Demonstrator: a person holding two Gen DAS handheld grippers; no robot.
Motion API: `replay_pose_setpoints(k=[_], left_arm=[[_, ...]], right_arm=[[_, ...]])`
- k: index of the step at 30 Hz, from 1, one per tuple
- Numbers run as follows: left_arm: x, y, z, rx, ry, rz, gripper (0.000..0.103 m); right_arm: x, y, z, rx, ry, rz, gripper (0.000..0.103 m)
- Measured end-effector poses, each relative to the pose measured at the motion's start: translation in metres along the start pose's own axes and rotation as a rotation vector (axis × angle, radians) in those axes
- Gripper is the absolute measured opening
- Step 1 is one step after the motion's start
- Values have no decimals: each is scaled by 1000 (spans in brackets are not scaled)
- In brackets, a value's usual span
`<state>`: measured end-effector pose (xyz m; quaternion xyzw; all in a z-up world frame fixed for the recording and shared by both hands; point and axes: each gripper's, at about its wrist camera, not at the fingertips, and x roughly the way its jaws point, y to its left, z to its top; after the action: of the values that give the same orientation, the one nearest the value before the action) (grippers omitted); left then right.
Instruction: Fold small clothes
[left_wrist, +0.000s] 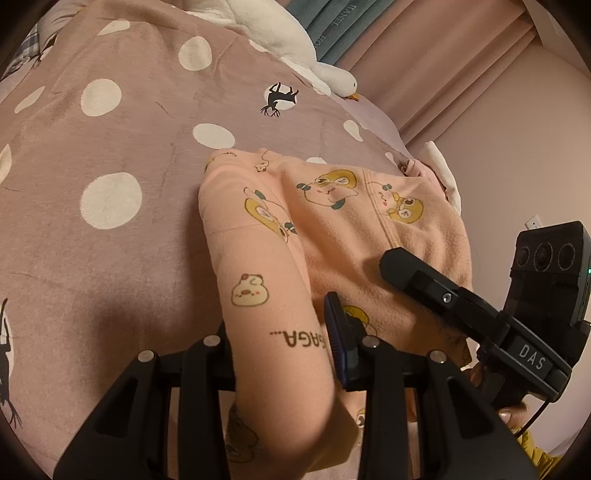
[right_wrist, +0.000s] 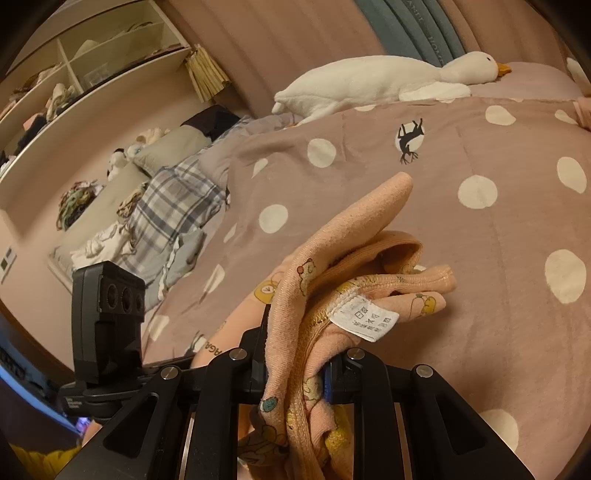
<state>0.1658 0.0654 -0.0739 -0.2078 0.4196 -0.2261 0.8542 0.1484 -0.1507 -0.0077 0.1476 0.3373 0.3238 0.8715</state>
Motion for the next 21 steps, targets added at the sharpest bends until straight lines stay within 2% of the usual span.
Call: replay_pose_setpoints(k=[8,21], left_arm=[[14,3,2,-12,20,-1,34],[35,23,-7,-36,88,48,34]], right_arm=[[5,-12,-3,24,14,-14,22],[22,-34,-21,87,96,-20,22]])
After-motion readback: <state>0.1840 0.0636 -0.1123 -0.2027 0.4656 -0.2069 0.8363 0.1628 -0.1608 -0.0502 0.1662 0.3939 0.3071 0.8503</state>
